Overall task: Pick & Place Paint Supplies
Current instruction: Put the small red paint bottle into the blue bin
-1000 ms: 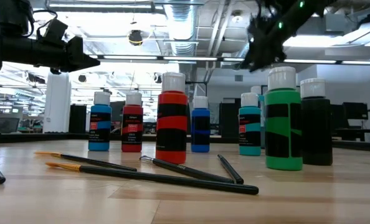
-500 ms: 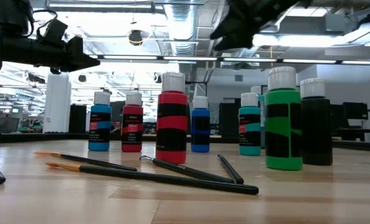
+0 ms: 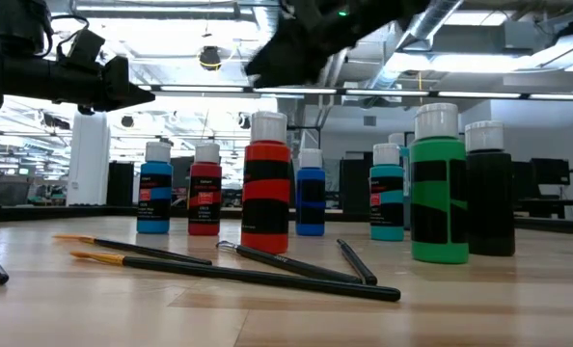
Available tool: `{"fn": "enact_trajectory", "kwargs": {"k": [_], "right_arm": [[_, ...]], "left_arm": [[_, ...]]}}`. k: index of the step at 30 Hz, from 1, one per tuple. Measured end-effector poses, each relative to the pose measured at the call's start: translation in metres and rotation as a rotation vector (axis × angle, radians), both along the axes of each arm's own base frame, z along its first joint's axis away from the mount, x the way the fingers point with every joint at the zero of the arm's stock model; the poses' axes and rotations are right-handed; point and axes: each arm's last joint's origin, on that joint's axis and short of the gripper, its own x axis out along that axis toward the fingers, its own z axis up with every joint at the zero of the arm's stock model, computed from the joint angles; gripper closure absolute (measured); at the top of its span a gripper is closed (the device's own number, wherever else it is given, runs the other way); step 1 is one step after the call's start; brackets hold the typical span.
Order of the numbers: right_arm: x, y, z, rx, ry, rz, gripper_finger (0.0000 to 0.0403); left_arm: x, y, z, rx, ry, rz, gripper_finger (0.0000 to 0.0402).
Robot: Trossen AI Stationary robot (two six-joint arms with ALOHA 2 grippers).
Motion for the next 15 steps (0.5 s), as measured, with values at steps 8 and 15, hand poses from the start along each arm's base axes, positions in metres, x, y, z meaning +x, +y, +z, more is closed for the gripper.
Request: {"fn": "enact_trajectory", "kwargs": {"k": [8, 15], "right_arm": [[0.035, 0.004, -0.026, 0.059, 0.06, 0.103, 0.0147], [0.05, 0.005, -0.05, 0.083, 0.106, 0.135, 0.0147]], "left_arm": [[0.0, 0.0, 0.0, 0.0, 0.0, 0.0, 0.0394], [0.0, 0.0, 0.0, 0.0, -0.001, 0.0, 0.0394]]}}
